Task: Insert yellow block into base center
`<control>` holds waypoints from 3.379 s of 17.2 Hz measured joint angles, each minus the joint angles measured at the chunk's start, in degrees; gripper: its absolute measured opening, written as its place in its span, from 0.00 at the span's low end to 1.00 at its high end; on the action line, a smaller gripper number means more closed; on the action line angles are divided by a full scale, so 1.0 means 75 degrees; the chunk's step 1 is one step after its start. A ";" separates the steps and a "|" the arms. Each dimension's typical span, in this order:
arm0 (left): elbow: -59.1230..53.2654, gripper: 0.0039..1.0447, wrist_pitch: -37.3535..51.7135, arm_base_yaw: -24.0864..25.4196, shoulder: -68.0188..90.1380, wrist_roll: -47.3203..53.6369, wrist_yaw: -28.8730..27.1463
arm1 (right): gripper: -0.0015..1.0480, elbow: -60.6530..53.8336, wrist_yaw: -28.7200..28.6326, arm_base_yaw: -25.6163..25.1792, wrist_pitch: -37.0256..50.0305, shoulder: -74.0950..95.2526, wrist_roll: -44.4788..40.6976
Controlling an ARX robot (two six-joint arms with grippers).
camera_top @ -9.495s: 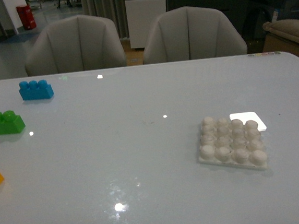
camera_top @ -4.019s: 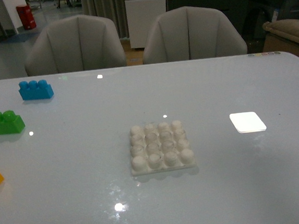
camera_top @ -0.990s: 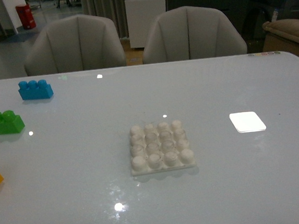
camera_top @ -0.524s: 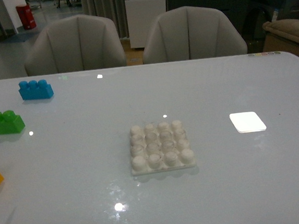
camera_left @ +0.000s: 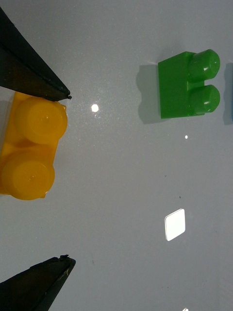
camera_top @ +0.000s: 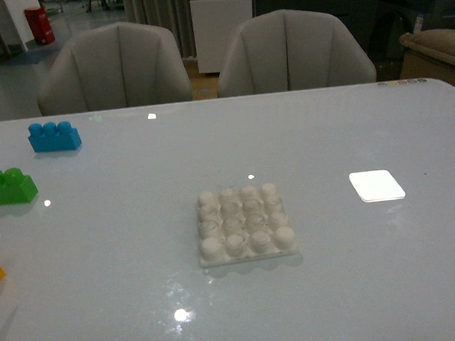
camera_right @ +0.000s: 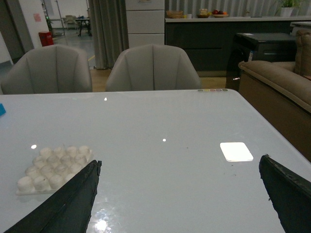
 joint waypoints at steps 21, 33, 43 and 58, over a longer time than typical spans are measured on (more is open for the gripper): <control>0.0192 0.79 0.1655 -0.0061 0.1314 0.0221 -0.0233 | 0.94 0.0000 0.0000 0.0000 0.0000 0.0000 0.0000; -0.1035 0.56 0.1859 -0.2308 -0.0822 -0.1545 -0.2375 | 0.94 0.0000 0.0000 0.0000 0.0000 0.0000 0.0000; 0.1547 0.56 -0.0857 -0.7676 0.0192 -0.3917 -0.7187 | 0.94 0.0000 0.0000 0.0000 0.0000 0.0000 0.0000; 0.3646 0.56 -0.1862 -0.8105 0.1754 -0.4782 -0.9340 | 0.94 0.0000 0.0000 0.0000 0.0000 0.0000 0.0000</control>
